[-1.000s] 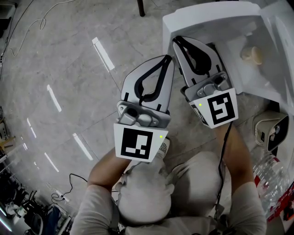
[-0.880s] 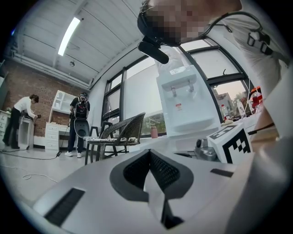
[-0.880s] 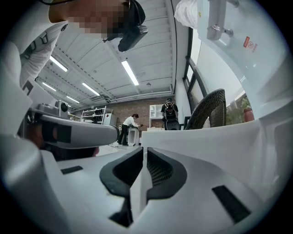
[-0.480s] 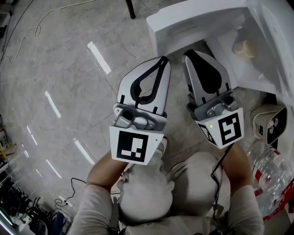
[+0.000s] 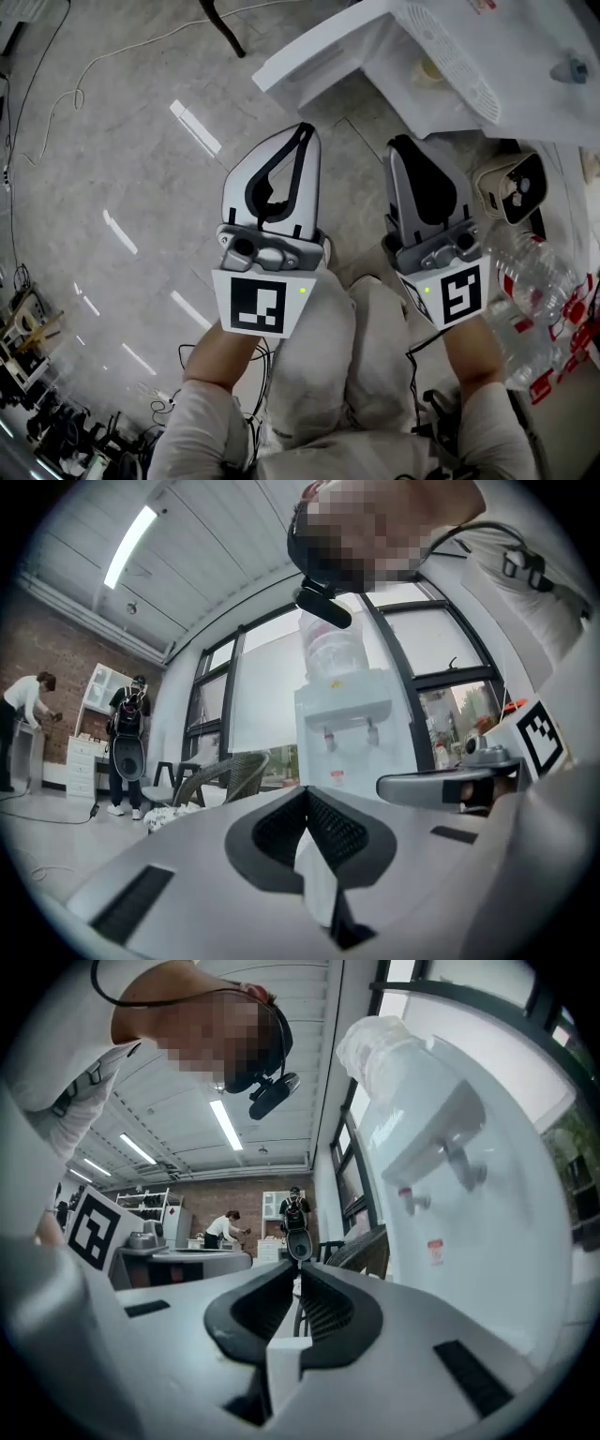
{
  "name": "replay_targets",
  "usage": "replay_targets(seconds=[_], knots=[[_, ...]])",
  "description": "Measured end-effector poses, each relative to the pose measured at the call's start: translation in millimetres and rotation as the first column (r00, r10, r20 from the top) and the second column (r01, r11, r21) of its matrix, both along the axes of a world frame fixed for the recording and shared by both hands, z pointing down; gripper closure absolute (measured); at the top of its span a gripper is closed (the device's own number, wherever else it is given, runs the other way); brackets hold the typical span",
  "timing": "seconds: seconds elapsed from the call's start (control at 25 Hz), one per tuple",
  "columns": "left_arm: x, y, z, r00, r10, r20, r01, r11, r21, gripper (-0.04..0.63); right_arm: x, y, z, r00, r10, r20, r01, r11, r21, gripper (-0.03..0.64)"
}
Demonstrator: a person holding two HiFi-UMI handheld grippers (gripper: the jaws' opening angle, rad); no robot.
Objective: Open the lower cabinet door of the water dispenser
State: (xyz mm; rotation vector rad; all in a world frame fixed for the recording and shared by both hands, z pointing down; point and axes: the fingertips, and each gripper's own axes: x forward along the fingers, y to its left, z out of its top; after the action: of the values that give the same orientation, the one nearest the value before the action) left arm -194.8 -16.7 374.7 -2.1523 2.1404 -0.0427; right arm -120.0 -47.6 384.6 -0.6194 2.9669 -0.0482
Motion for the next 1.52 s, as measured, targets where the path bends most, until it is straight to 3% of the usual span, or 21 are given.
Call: replay_targets(seconds=[0.48, 0.76, 1.16, 1.52], knots=[[54, 35, -331, 0.998, 0.056, -0.019, -0.057, 0.998, -0.005, 0.592, 121, 19, -323, 0.972, 0.233, -0.017, -0.234, 0.971, -0.049, 0.581], [74, 72, -474, 0.996, 0.093, 0.001, -0.093, 0.996, 0.000, 0.592, 193, 50, -476, 0.945, 0.325, -0.026, -0.325, 0.946, 0.006, 0.581], [133, 92, -547, 0.984, 0.177, 0.008, -0.177, 0.982, 0.061, 0.592, 274, 100, -565, 0.880, 0.474, -0.016, -0.470, 0.877, 0.100, 0.581], [160, 103, -570, 0.973, 0.229, 0.013, -0.230, 0.969, 0.094, 0.592, 313, 132, -570, 0.842, 0.540, -0.018, -0.536, 0.839, 0.096, 0.595]])
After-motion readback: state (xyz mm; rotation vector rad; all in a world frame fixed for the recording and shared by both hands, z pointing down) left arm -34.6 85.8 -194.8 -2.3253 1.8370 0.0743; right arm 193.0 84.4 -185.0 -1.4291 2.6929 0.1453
